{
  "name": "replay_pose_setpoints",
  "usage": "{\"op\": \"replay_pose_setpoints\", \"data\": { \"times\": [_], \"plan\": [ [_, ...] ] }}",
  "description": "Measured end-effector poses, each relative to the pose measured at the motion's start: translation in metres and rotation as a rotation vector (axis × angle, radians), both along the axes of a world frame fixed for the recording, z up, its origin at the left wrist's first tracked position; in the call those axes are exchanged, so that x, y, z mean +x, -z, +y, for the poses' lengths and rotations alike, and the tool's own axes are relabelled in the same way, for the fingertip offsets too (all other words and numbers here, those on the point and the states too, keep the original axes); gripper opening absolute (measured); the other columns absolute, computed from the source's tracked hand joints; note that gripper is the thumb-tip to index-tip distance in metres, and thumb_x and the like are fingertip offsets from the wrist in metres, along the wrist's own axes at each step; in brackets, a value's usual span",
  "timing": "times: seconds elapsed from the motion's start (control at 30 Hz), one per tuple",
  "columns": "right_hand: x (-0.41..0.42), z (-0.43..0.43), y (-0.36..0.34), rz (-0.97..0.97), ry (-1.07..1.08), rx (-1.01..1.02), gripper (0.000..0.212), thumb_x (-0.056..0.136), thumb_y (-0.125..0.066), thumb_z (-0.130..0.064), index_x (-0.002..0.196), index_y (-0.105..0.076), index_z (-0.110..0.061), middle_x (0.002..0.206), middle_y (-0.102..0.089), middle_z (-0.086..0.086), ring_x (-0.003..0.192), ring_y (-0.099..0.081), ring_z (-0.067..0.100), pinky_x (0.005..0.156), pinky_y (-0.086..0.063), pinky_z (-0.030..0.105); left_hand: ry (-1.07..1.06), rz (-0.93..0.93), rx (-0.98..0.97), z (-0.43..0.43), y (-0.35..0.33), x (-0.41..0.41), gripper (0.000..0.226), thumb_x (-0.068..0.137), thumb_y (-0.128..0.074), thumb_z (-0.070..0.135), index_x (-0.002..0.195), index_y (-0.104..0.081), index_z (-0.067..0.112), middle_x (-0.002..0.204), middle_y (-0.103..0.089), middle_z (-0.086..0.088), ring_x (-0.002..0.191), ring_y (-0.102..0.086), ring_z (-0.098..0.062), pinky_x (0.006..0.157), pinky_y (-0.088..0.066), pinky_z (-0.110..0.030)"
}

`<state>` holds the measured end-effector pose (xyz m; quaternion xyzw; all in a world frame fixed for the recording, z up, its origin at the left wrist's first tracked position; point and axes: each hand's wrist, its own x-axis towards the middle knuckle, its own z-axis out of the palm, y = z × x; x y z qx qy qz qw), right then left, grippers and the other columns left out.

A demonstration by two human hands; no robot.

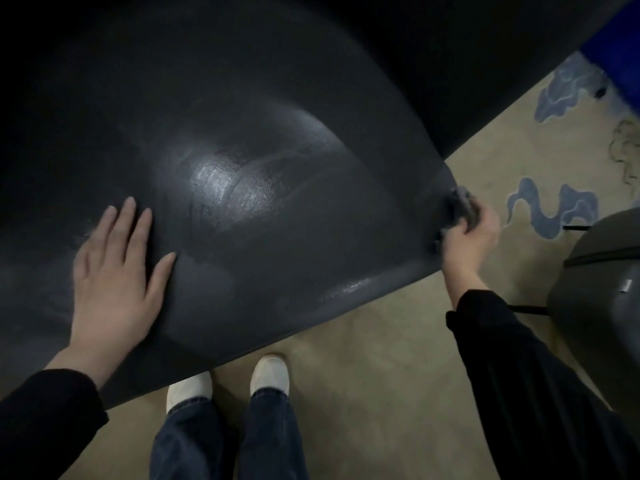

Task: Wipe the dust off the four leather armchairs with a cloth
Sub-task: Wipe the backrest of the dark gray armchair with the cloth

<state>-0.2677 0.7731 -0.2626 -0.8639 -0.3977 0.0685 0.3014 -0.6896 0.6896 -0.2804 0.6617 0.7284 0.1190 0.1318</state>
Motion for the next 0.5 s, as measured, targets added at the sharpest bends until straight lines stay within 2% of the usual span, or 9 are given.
{"op": "replay_pose_setpoints", "data": {
  "times": [0.13,0.23,0.3,0.33,0.5],
  "plan": [
    [-0.017,0.001,0.014,0.038,0.082,0.013,0.043,0.082,-0.045,0.003,0.121,-0.061,-0.006,0.119,-0.061,0.013,0.114,-0.052,0.033,0.100,-0.038,0.031,-0.008,0.001,0.016,-0.001,0.004,0.001,0.065,0.095,-0.032,0.045,0.148,-0.033,0.007,0.159,-0.024,-0.011,0.148,-0.016,-0.027,0.113,-0.018,-0.051],
    [-0.058,-0.006,0.013,-0.011,-0.034,0.065,0.041,0.082,-0.048,0.006,0.118,-0.062,-0.007,0.120,-0.061,0.011,0.114,-0.051,0.029,0.097,-0.033,0.016,-0.011,-0.004,0.031,-0.001,0.005,0.001,0.065,0.095,-0.033,0.043,0.148,-0.033,0.006,0.159,-0.025,-0.011,0.148,-0.017,-0.027,0.113,-0.017,-0.050],
    [-0.093,-0.018,0.010,0.022,-0.143,0.106,0.042,0.083,-0.049,0.009,0.118,-0.063,-0.007,0.123,-0.060,0.008,0.116,-0.047,0.024,0.098,-0.024,0.004,-0.008,-0.008,0.030,-0.001,0.004,0.001,0.064,0.096,-0.033,0.043,0.148,-0.033,0.006,0.159,-0.024,-0.011,0.148,-0.017,-0.027,0.113,-0.017,-0.049],
    [-0.112,-0.024,0.008,0.039,-0.183,0.123,0.042,0.082,-0.049,0.010,0.118,-0.063,-0.008,0.123,-0.060,0.007,0.116,-0.047,0.021,0.098,-0.023,0.002,-0.008,-0.005,0.025,-0.002,0.004,0.001,0.064,0.096,-0.033,0.044,0.148,-0.033,0.007,0.159,-0.024,-0.010,0.148,-0.016,-0.026,0.114,-0.017,-0.049],
    [-0.202,-0.072,0.007,0.033,-0.505,0.140,0.040,0.082,-0.053,0.012,0.117,-0.063,-0.003,0.125,-0.060,0.006,0.109,-0.045,0.019,0.101,-0.030,0.013,0.015,-0.020,-0.005,-0.002,-0.001,-0.003,0.065,0.096,-0.032,0.046,0.149,-0.032,0.008,0.160,-0.022,-0.009,0.149,-0.014,-0.024,0.115,-0.017,-0.049]
  ]
}}
